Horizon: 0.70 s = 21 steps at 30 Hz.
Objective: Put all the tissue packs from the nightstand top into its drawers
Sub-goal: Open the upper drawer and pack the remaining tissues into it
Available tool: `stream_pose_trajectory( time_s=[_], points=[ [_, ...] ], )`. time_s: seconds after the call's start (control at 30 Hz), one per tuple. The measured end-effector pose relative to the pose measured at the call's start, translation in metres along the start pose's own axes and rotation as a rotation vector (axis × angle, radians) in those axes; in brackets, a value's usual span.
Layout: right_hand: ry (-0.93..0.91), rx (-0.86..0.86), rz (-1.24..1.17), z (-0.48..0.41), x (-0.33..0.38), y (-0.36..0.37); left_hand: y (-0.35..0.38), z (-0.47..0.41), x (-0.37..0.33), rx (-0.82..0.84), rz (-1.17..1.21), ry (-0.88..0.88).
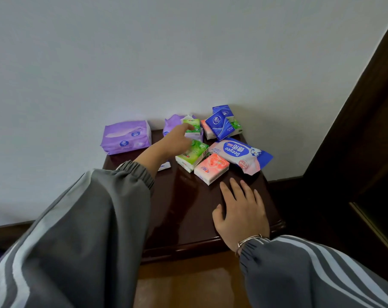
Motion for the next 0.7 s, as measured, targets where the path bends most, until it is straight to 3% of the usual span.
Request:
stream_pose_trajectory(
  time_s=[0.13,0.3,0.5,0.63,0.7],
  points=[
    [0.001,0.000,-0.003,0.000,0.000,0.000,0.020,-0.017,0.002,-0.022,-0.287,-0.195],
    [0.000,-0.023,-0.004,0.001,-0.001,-0.001,0.027,-0.024,0.008,-0.188,-0.348,-0.264],
    [0.000,-0.041,-0.029,0.000,0.000,-0.001,0.028,-0.026,0.016,-0.069,-0.427,-0.238],
    [-0.008,-0.054,-0.033,0.000,-0.001,0.000,0.031,-0.014,0.013,-0.108,-0.424,-0.213],
    [-0.014,-0.054,-0.033,0.001,-0.001,0.001,0.024,0.001,0.012,-0.216,-0.345,-0.172]
  ],
)
Point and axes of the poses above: each hand's wrist, its own z-axis away from the middle knuckle, its own y-axis out of the palm, x = y × z, the point moved 5 cm from there along -z, towards the middle knuckle, and after that the axes turned 11 degrees about x, right-handed, at the moved point
